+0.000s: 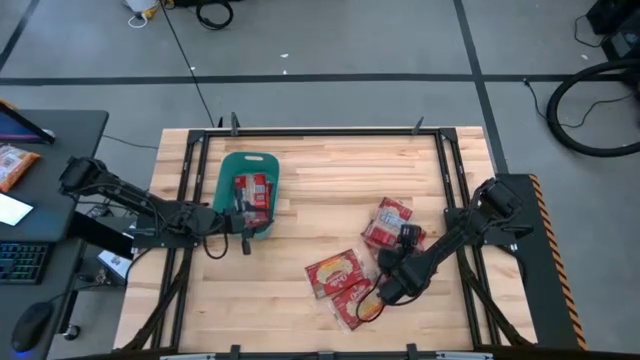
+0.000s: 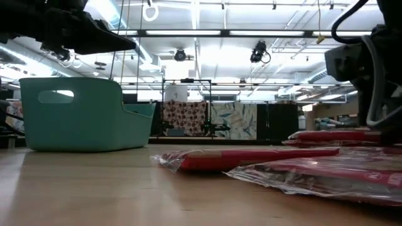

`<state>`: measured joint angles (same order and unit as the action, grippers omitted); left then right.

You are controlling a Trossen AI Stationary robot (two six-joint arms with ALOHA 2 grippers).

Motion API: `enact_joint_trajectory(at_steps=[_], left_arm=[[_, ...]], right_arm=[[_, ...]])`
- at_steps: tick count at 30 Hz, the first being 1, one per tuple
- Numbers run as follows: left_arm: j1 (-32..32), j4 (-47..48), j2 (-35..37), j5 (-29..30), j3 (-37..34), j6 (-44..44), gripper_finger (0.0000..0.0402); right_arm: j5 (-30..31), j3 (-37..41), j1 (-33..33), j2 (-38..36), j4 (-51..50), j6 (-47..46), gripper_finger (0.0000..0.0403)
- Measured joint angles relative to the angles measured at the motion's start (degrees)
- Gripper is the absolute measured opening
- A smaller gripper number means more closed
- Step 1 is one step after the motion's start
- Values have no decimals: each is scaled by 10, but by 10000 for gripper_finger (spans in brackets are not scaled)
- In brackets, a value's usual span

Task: Sort popcorn bags into baskets
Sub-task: Put the red popcorn bag into the green bin

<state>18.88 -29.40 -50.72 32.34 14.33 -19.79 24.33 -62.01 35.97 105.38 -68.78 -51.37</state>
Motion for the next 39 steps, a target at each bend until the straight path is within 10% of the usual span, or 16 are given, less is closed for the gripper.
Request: enact_joint_trajectory(at_steps=[29,39], left_arm=[[-2,7,0,-1,0,11,142],[-2,7,0,-4,0,27,142]], right_arm=[[49,65,15,4,44,-59,153],[78,67,15,4,27,-54,10]])
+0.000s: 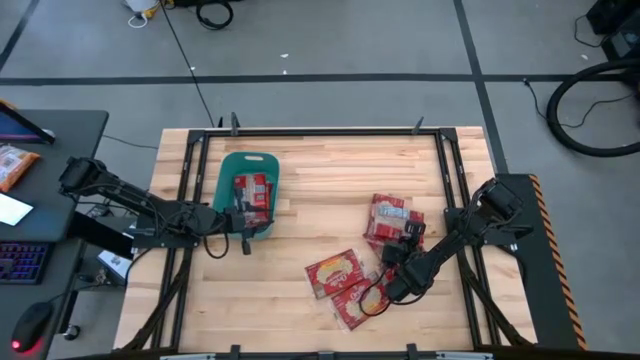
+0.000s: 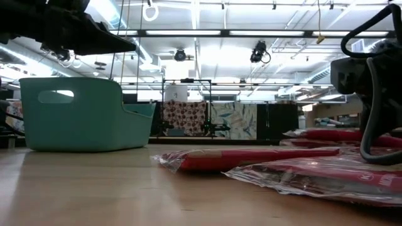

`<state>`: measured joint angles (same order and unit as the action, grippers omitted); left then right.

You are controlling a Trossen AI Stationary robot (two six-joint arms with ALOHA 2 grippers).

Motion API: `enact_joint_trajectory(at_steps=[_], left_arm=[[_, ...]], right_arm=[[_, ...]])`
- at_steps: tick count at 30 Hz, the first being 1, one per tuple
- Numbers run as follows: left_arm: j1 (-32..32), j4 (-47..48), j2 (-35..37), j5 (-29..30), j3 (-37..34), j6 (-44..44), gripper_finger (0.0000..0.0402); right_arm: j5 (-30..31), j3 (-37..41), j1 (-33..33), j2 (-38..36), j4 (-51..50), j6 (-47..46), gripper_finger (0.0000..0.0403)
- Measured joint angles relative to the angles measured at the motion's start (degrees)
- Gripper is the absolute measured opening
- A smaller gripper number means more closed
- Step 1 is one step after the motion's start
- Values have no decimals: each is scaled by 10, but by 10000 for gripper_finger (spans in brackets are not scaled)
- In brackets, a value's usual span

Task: Sort popcorn bags into baskets
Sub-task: Put the red popcorn bag into the green bin

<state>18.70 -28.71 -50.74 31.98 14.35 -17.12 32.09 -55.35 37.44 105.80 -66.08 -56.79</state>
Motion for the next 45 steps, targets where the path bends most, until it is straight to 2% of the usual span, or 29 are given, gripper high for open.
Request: enact_joint_trajectory(at_steps=[5,11,21,27,31,36,45], left_arm=[[2,7,1,-15,5,31,142],[31,106,10,-13,61,83,142],[77,120,35,-2,76,107,142],[92,119,56,-2,76,123,142],[92,120,59,-10,76,135,142],[92,130,59,-56,76,151,142],[92,132,59,-64,76,174,142]], right_arm=[[44,-48,-2,0,-60,19,12],[95,-130,-21,0,-137,74,7],[216,-229,-64,0,-124,214,4],[273,-263,-112,0,-10,398,4],[270,-263,-151,0,128,567,4],[269,-263,-196,0,277,732,4],[173,-263,-258,0,467,940,4]])
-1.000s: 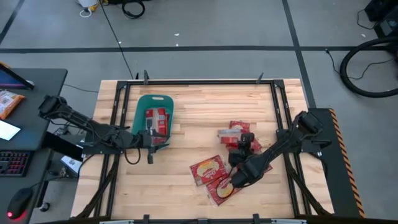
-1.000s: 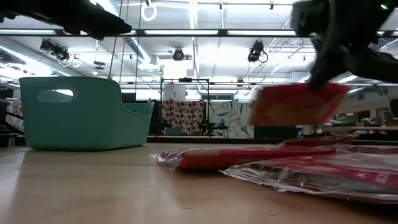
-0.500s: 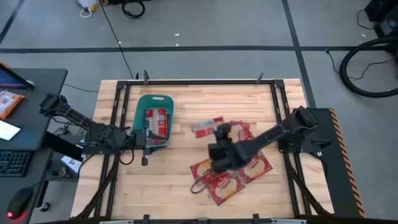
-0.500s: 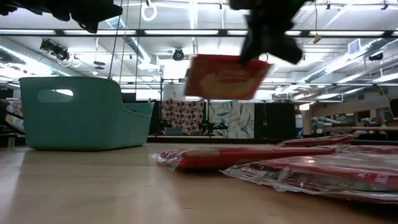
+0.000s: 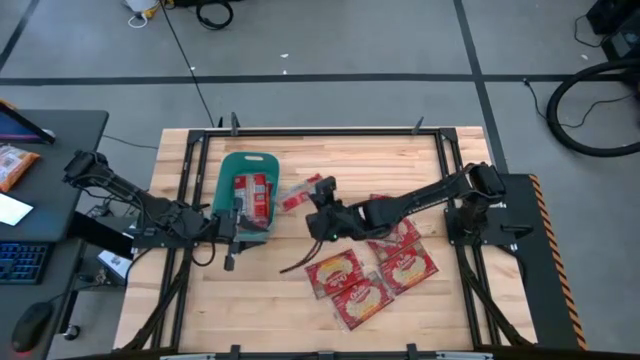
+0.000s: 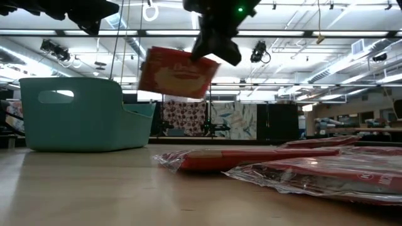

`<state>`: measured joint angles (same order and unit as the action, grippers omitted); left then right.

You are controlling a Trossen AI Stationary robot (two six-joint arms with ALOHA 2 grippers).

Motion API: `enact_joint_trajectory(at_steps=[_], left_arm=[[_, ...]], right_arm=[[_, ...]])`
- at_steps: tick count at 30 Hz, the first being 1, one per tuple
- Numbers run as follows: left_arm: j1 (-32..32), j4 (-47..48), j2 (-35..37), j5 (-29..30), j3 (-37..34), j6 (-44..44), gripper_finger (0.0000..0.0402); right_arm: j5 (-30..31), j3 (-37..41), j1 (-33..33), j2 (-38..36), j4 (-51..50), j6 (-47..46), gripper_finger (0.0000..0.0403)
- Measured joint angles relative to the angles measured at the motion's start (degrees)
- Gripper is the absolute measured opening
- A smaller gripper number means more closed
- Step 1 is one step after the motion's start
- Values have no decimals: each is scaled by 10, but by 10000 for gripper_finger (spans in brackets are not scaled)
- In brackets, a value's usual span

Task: Sort popcorn bags into baskets
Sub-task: Put the red popcorn bag into the green bin

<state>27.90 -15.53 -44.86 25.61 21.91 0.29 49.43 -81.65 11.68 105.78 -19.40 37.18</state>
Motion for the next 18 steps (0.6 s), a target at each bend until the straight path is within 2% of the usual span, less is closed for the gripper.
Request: enact_joint_trajectory(at_steps=[9,18], left_arm=[[0,-9,-1,-2,0,54,142],[0,-36,-1,-2,0,64,142]], right_arm=[[-156,13,-41,0,142,113,5],[-251,63,-73,0,301,179,5]])
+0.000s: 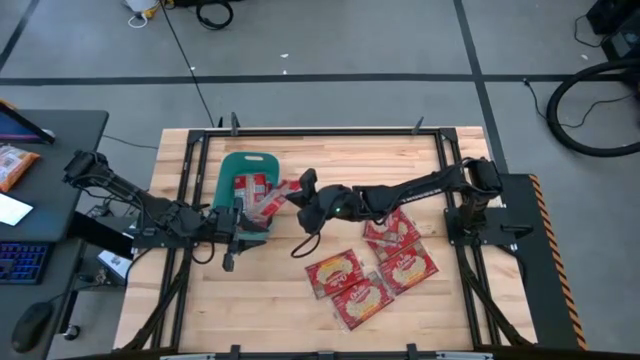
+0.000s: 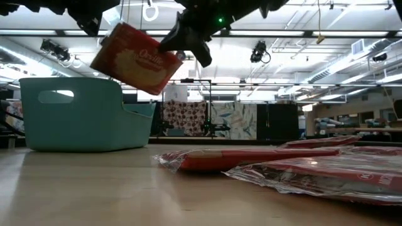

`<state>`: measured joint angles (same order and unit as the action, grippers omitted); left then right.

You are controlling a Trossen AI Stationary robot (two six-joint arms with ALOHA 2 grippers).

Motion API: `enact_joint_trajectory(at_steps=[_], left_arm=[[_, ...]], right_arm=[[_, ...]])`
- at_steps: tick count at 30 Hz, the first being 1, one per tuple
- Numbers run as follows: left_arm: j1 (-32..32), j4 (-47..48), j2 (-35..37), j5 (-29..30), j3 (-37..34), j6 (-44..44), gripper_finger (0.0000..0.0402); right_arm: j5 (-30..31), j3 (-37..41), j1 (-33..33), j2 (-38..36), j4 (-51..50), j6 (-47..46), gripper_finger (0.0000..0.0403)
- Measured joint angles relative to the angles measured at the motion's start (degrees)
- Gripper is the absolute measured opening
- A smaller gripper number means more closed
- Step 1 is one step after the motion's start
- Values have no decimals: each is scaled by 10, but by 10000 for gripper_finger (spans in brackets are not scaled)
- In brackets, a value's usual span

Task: Sort popcorn bags into baskets
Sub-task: Put the red popcorn bag into the green bin

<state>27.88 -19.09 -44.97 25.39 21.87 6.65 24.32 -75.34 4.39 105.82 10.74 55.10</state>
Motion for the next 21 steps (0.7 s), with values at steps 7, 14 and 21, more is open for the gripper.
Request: enact_joint_trajectory(at_steps=[7,14,21], left_arm=[[-5,-1,0,3,0,-3,142],[-21,-4,0,3,0,-4,142],[-27,-15,0,4,0,-14,142]], right_arm=[[-72,19,-18,0,79,20,5],[-111,15,-33,21,108,27,5],[-69,-14,-45,116,179,174,8]])
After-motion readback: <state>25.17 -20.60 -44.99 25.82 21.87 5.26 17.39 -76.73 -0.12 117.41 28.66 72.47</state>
